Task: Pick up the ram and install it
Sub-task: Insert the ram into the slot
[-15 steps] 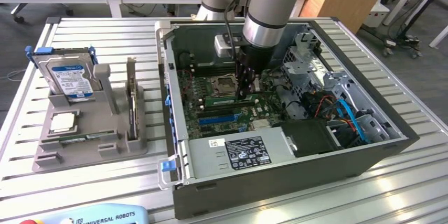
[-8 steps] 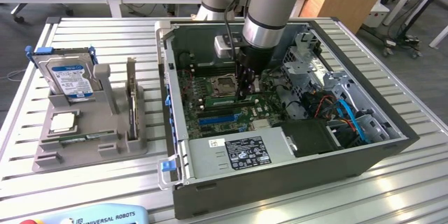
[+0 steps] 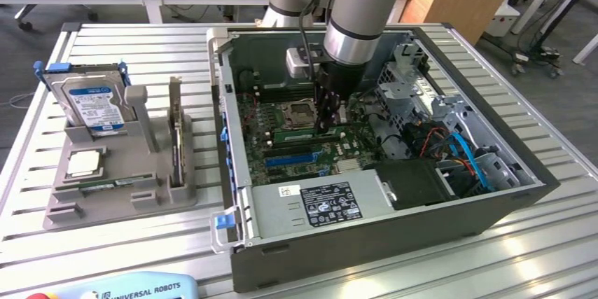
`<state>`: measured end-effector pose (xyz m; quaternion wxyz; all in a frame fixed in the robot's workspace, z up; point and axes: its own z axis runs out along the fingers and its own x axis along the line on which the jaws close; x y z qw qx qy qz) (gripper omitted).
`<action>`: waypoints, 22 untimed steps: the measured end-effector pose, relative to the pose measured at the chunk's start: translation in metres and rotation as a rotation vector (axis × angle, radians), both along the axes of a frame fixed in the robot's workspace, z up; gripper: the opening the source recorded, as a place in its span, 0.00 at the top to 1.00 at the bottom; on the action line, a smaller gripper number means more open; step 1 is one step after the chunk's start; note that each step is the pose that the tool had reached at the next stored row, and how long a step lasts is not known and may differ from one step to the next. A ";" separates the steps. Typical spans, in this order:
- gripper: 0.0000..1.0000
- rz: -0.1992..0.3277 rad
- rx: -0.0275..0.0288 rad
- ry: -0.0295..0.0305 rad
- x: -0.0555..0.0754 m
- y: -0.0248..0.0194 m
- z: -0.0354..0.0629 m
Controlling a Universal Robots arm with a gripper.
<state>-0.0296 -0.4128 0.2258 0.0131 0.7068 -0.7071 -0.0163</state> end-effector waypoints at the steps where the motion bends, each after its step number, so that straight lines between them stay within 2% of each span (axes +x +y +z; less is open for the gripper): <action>1: 0.87 0.000 0.0002 -0.0001 0.000 0.0000 0.0000; 2: 0.87 0.000 0.0001 -0.0001 0.000 0.0000 0.0000; 3: 0.81 0.000 0.0001 -0.0001 0.000 0.0000 0.0000; 6: 0.75 0.000 0.0001 0.0000 0.000 0.0000 0.0000; 7: 0.69 0.000 0.0001 0.0000 0.000 0.0000 0.0000; 12: 0.69 0.000 0.0001 0.0000 0.000 0.0000 0.0020; 18: 0.69 0.000 0.0001 0.0000 0.000 0.0000 0.0196; 20: 0.69 0.000 0.0000 0.0000 0.000 0.0000 0.0264; 21: 0.69 0.000 0.0001 0.0000 0.000 0.0000 0.0346; 22: 0.69 0.000 0.0001 0.0000 0.000 0.0000 0.0355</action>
